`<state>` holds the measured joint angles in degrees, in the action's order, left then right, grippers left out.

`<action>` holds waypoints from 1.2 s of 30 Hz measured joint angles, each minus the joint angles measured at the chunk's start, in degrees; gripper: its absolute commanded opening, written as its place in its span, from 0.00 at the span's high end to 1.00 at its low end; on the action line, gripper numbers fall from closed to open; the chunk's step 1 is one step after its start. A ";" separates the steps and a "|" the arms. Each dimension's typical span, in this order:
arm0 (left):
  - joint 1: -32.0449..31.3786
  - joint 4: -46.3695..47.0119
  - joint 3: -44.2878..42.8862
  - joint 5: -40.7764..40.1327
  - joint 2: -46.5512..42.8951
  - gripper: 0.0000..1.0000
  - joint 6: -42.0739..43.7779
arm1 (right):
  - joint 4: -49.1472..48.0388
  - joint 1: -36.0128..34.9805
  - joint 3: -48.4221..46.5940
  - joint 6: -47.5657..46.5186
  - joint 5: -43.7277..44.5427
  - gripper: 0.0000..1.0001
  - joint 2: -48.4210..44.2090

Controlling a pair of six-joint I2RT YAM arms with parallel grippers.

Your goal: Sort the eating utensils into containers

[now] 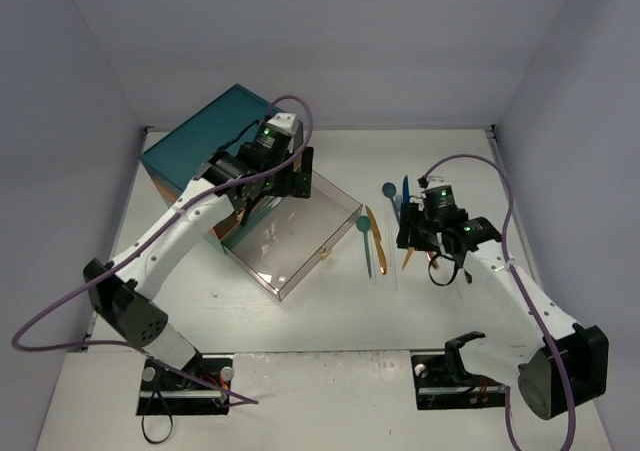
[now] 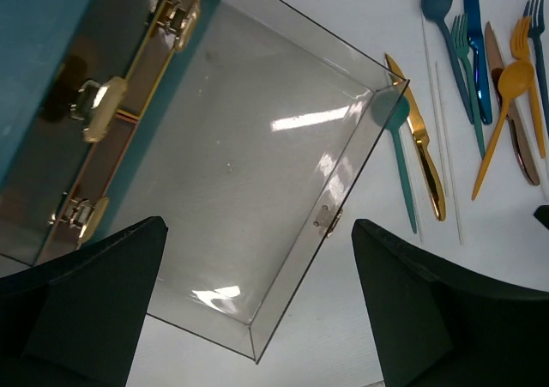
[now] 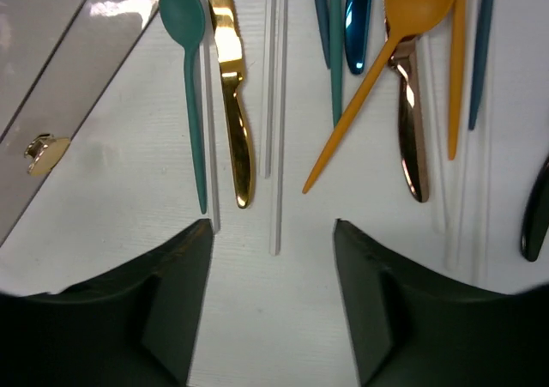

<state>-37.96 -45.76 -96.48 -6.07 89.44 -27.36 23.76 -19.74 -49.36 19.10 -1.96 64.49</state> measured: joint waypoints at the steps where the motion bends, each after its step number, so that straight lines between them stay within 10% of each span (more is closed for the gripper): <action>1: 0.66 -0.22 1.05 0.08 -1.50 0.12 0.11 | -0.14 -1.27 0.00 0.24 0.43 0.53 1.47; 36: 14.70 -11.78 6.24 3.59 -20.85 0.12 8.12 | -13.17 -7.37 -8.16 -1.04 6.67 0.82 35.55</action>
<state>-23.26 -57.54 -90.24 -2.48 68.59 -19.24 10.60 -27.11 -57.53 18.06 4.71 100.04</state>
